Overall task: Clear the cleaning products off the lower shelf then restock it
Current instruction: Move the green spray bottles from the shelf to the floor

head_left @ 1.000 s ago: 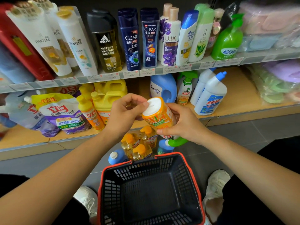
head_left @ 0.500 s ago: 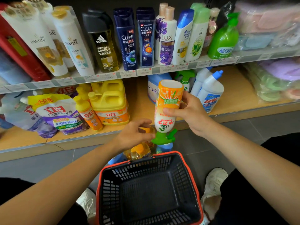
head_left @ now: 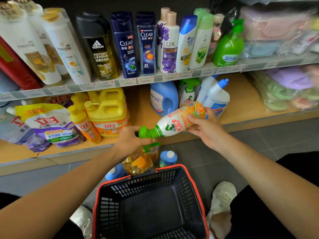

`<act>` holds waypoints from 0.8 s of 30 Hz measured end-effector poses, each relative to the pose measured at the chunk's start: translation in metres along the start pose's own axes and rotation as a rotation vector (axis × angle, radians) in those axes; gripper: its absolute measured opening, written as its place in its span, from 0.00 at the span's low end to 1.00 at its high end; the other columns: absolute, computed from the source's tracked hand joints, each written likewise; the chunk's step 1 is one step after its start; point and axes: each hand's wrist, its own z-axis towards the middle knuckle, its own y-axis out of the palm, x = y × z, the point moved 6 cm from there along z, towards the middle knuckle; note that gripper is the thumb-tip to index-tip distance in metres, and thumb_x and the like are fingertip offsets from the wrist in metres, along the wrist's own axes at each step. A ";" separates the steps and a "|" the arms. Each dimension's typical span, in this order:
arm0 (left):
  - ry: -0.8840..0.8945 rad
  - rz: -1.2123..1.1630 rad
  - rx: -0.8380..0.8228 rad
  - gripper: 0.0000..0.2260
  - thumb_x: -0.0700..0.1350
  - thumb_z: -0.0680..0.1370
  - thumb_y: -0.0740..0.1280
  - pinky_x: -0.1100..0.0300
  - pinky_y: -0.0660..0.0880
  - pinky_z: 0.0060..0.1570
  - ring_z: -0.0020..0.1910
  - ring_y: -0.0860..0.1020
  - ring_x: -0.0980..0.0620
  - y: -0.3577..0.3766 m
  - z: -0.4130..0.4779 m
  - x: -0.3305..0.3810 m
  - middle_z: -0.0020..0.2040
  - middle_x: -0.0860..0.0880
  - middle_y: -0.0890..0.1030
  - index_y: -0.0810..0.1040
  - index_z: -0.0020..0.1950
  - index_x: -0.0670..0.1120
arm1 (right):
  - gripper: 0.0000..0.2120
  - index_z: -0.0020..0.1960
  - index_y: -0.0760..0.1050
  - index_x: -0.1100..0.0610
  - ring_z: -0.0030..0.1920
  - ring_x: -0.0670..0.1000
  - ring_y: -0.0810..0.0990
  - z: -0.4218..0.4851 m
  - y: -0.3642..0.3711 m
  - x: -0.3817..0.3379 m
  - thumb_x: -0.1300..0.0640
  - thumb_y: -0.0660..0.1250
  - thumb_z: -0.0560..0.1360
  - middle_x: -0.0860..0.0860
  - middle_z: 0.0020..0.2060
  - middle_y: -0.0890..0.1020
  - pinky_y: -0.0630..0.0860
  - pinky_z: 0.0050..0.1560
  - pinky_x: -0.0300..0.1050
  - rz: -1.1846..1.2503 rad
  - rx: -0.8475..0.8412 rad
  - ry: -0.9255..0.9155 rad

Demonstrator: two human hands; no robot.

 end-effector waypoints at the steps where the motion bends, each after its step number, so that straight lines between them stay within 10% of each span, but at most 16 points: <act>1: 0.020 -0.001 0.017 0.09 0.42 0.68 0.81 0.54 0.78 0.36 0.35 0.81 0.50 0.000 0.003 0.002 0.36 0.48 0.85 0.85 0.45 0.45 | 0.28 0.65 0.70 0.54 0.54 0.57 0.86 0.002 -0.008 0.012 0.61 0.77 0.69 0.57 0.59 0.83 0.83 0.54 0.58 0.020 0.003 0.068; 9: 0.248 0.286 0.088 0.10 0.51 0.70 0.79 0.67 0.66 0.30 0.31 0.76 0.60 0.020 0.031 0.037 0.31 0.58 0.78 0.78 0.40 0.59 | 0.23 0.64 0.75 0.60 0.47 0.61 0.86 -0.003 -0.048 0.077 0.48 0.73 0.76 0.65 0.54 0.82 0.84 0.44 0.52 -0.412 0.080 0.445; 14: 0.289 0.565 0.009 0.17 0.55 0.72 0.76 0.51 0.78 0.44 0.45 0.82 0.48 0.057 0.058 0.035 0.47 0.49 0.86 0.84 0.59 0.52 | 0.19 0.66 0.75 0.59 0.44 0.55 0.85 0.017 -0.050 0.060 0.57 0.72 0.77 0.58 0.50 0.84 0.83 0.44 0.47 -0.650 0.123 0.279; 24: 0.204 0.804 -0.062 0.20 0.64 0.70 0.74 0.54 0.76 0.50 0.54 0.78 0.51 0.088 0.102 -0.042 0.53 0.54 0.82 0.79 0.60 0.61 | 0.29 0.71 0.72 0.57 0.59 0.54 0.79 0.111 -0.042 0.007 0.54 0.76 0.74 0.56 0.61 0.81 0.76 0.59 0.48 -1.036 0.070 -0.018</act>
